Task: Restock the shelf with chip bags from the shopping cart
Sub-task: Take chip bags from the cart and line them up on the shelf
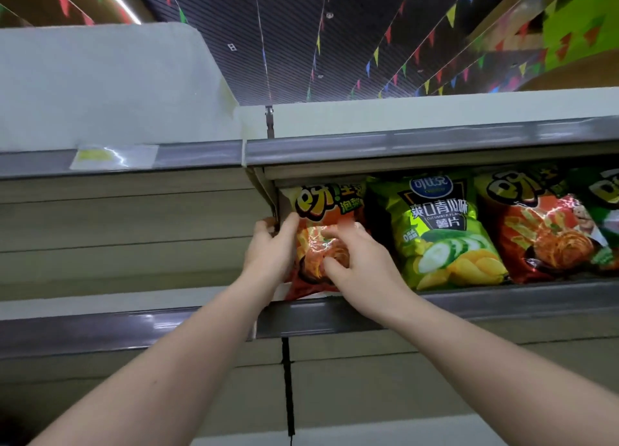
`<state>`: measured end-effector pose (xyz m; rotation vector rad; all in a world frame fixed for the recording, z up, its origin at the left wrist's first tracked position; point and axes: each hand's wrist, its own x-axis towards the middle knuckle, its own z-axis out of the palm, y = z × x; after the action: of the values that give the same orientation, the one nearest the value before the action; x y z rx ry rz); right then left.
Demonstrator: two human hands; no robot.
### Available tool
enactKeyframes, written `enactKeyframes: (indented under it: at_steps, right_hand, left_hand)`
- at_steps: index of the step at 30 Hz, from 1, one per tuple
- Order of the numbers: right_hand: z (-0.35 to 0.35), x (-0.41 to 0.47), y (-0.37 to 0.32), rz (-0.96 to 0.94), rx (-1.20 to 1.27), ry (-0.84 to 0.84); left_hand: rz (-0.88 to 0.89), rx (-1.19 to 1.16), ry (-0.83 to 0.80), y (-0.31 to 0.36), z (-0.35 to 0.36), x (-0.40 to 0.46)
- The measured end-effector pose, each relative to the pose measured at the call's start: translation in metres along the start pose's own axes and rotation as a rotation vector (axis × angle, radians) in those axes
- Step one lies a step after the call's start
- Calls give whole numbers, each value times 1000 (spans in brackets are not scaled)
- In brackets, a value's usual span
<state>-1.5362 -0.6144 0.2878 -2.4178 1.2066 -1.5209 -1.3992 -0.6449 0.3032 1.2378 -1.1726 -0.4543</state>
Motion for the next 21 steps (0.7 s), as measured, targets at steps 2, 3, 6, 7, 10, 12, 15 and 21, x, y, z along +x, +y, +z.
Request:
enactKeyframes:
  at_steps: [2, 3, 6, 7, 10, 12, 15, 21]
  right_hand:
    - [8, -1, -10, -54, 36, -38]
    - [14, -1, -15, -70, 55, -62]
    - [33, 2, -29, -92, 130, -130]
    - [40, 3, -35, -100, 157, -148]
    - [65, 4, -59, -121, 230, -207]
    - [84, 3, -79, -122, 273, -236]
    - [115, 0, -114, -113, 364, -279]
    - [184, -18, -202, -134, 522, -410]
  left_hand:
    - [56, -1, 60, -4, -15, -8]
    - [68, -2, 88, -7, -24, -11]
    - [79, -8, 188, -17, -55, -20]
    - [77, -15, 225, -20, -67, -24]
    - [63, -18, 299, -26, -107, -36]
    - [47, -18, 339, -29, -137, -46]
    - [22, 29, 417, -35, -185, -62]
    - [-23, 111, 567, -55, -301, -104]
